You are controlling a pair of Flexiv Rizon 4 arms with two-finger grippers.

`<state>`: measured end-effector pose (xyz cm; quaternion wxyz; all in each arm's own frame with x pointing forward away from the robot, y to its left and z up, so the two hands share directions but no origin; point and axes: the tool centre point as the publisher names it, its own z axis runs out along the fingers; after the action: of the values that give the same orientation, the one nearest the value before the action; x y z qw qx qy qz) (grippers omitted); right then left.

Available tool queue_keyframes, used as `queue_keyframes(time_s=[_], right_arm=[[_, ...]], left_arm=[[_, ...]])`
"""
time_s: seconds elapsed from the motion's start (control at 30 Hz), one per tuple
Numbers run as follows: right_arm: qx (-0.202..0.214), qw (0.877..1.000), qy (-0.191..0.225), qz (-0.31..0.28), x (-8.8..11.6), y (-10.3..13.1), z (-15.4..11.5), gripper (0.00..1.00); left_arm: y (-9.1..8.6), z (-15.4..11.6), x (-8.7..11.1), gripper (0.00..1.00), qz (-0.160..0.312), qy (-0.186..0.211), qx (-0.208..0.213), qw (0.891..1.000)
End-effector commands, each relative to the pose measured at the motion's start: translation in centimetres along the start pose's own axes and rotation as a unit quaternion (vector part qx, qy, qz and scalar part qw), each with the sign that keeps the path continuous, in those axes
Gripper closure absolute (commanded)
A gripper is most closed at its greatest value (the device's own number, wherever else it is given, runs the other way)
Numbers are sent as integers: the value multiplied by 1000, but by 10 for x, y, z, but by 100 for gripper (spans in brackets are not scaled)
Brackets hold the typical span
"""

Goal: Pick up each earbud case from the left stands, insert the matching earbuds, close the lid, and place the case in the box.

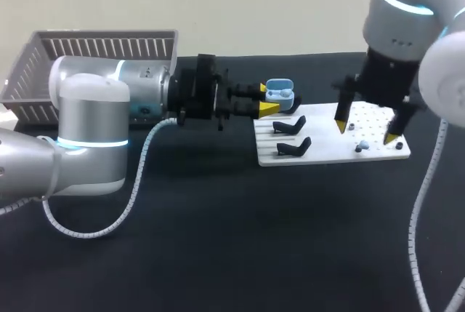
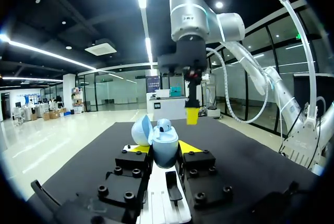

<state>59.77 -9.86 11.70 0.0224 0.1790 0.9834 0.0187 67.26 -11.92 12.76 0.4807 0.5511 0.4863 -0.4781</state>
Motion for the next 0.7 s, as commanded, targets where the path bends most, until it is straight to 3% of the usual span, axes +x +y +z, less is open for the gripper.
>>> queue_keyframes(time_s=[0.03,0.17,0.27,0.43,0.7], right_arm=[[-18,1000,-3,-3,-11,-7,19,16],[-30,999,-17,-12,-16,-9,26,22],[-38,999,-27,-19,-21,-7,29,19],[-43,997,-49,-35,-27,-4,30,40],[-49,996,-61,-36,-31,-8,31,45]], left_arm=[[-2,0,1,100,2,-1,-3,1000],[-2,0,1,100,2,-1,-3,1000],[-2,0,1,100,2,-1,-3,1000],[-2,0,1,100,2,-1,-3,1000],[-2,0,1,100,2,-1,-3,1000]])
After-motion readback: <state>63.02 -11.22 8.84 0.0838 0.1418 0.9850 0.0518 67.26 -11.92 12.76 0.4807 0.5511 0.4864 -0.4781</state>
